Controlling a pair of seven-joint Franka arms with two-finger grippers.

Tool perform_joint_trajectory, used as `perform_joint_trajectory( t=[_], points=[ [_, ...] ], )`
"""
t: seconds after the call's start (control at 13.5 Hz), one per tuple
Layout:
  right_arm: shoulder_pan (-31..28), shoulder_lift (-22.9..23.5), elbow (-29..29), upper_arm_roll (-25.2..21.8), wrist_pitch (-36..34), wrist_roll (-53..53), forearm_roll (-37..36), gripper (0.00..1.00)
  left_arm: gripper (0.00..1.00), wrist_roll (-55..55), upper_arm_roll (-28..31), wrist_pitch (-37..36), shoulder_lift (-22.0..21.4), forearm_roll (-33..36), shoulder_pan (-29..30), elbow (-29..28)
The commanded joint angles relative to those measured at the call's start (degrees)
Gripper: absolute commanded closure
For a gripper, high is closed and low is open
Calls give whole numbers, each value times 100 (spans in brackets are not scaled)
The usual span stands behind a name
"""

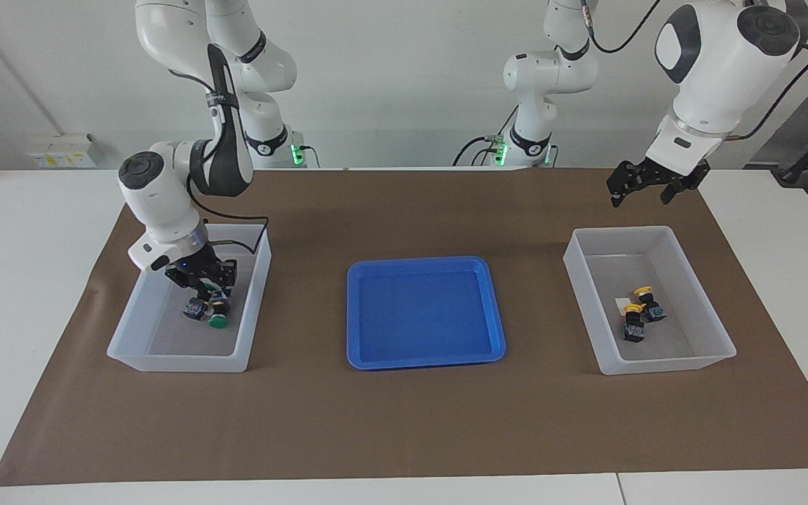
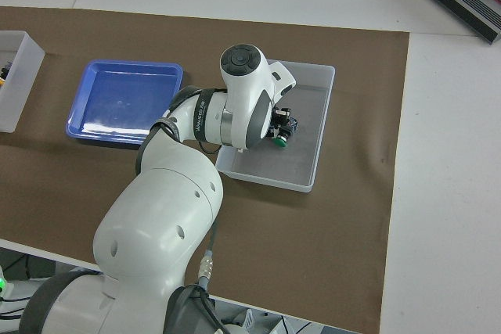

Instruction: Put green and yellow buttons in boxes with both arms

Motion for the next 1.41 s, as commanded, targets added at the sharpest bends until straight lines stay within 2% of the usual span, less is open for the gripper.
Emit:
perform_joint_trajectory(
  t=[0.0,0.15,0.22,0.44,0.59,0.74,0.96,1.19,1.33],
  points=[
    [-57,-155,60,36,92,88,109,0,0,-271,-50,203,-179,-98,-138,-226],
    [-31,-434,490,45,-205,553,5,0,0,-245,-59,238,-179,-107,-147,-226],
    [-22,-532,770,36,-564,563,-22,0,0,-245,-59,256,-179,-116,-147,-226],
    [-40,-735,1807,36,-2171,616,-409,0,0,-227,-51,335,-170,-116,-138,-226],
    [-40,-919,2274,1,-2998,747,-435,0,0,-183,-42,362,-170,-107,-95,-191],
    [-74,-1130,2477,-17,-3553,949,-523,0,0,-183,-33,353,-170,-107,-59,-147],
    [-145,-1087,3380,-8,-4792,1292,-454,0,0,-174,2,326,-170,-342,-59,29],
    [-267,-1121,3375,-17,-5014,1258,-409,0,0,-166,29,335,-161,-704,-33,55],
    [-32,-1148,3339,-87,-5050,1275,-418,0,0,-174,29,300,-170,-678,-33,90]
  ],
)
